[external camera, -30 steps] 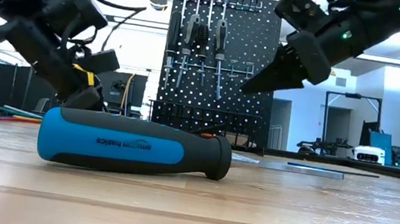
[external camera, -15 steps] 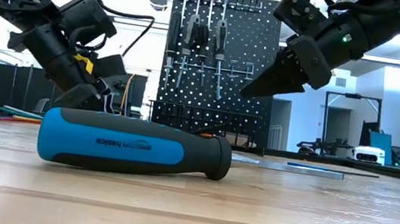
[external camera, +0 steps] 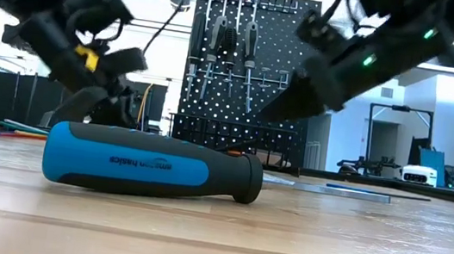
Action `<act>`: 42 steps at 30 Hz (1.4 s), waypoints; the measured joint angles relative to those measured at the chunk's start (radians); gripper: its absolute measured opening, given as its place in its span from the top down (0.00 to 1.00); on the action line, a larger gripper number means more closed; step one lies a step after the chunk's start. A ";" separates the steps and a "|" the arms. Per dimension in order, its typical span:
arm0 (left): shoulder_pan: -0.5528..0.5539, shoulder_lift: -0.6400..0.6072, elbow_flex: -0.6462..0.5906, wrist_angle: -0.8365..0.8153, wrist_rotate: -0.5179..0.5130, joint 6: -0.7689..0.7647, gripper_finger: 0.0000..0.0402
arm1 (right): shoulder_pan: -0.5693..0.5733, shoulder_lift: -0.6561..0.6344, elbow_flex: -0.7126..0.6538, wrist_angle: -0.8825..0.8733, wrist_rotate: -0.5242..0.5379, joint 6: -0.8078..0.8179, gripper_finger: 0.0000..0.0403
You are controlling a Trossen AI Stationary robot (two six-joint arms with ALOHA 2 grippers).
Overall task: Hang tools onto peg board
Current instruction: Hang the left red allen wrench on the pegboard
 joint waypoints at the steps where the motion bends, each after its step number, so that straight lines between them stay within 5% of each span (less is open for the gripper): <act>1: -0.032 0.000 0.027 -0.041 -0.068 0.016 0.82 | -0.010 0.026 0.000 0.035 -0.037 -0.020 0.34; 8: -0.229 0.000 0.184 -0.257 -0.514 0.098 0.82 | -0.005 0.151 0.158 0.023 -0.096 -0.282 0.34; 13: -0.335 -0.001 0.222 -0.262 -0.726 0.167 0.82 | -0.053 0.119 0.287 -0.106 -0.110 -0.193 0.34; 16: -0.380 -0.001 0.227 -0.260 -0.807 0.192 0.82 | -0.104 0.075 0.303 -0.068 -0.214 -0.131 0.34; 23: -0.417 -0.001 0.229 -0.211 -0.860 0.232 0.82 | -0.221 0.066 0.308 0.047 -0.543 0.020 0.36; 36: -0.417 -0.001 0.229 -0.173 -0.859 0.240 0.82 | -0.267 0.066 0.319 0.069 -0.605 0.033 0.61; 42: -0.417 -0.001 0.229 -0.111 -0.838 0.278 0.82 | -0.266 0.064 0.320 0.099 -0.602 0.055 0.64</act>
